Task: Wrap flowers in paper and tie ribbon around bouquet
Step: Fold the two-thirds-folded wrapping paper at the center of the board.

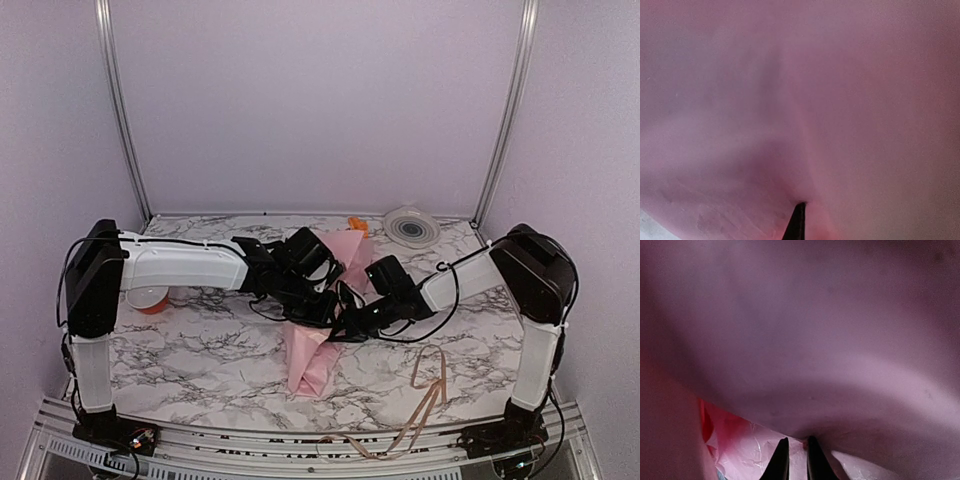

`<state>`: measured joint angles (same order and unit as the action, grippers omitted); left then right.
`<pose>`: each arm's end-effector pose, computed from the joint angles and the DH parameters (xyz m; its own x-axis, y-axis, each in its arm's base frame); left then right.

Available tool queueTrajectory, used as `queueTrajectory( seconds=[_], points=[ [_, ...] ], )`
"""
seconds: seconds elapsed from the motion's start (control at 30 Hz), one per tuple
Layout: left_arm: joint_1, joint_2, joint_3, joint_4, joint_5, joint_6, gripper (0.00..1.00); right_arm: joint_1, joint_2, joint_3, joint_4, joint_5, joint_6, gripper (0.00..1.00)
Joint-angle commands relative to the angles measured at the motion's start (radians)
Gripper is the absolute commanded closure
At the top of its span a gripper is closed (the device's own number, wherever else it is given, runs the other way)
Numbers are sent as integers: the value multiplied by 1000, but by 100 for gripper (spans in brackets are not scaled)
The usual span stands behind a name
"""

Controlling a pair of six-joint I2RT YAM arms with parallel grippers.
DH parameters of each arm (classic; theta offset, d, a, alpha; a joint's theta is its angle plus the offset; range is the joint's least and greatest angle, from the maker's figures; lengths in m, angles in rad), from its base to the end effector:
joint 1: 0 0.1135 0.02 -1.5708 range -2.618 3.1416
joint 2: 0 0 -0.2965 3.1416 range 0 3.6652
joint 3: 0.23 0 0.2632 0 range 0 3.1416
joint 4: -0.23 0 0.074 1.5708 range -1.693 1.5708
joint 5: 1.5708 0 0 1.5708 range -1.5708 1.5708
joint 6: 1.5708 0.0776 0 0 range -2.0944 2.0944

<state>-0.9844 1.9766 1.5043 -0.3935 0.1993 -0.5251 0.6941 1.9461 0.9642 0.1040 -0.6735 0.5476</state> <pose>0.2582 -0.4165 0.2085 -0.8095 0.3306 -0.4851 0.5566 0.6949 -0.4553 0.2818 0.2975 0.1060 -0.9247 -0.2401 -0.2955 -0.3805 0.5516 0.7423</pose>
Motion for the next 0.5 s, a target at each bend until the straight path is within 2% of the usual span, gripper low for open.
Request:
queueTrajectory(
  seconds=[0.0, 0.13, 0.33, 0.4, 0.47],
  points=[
    [6, 78, 36, -43, 99, 25, 100, -31, -39, -7, 90, -26, 73, 87],
    [13, 115, 57, -42, 132, 30, 100, -62, -138, -38, 134, -29, 140, 88],
    [26, 120, 41, -43, 127, 40, 100, -150, -336, -111, 26, 99, 186, 87],
    [26, 120, 42, -43, 129, 42, 100, -177, -380, -130, 20, 125, 199, 81],
    [26, 121, 38, -42, 125, 43, 100, -185, -408, -126, 42, 130, 204, 67]
  ],
)
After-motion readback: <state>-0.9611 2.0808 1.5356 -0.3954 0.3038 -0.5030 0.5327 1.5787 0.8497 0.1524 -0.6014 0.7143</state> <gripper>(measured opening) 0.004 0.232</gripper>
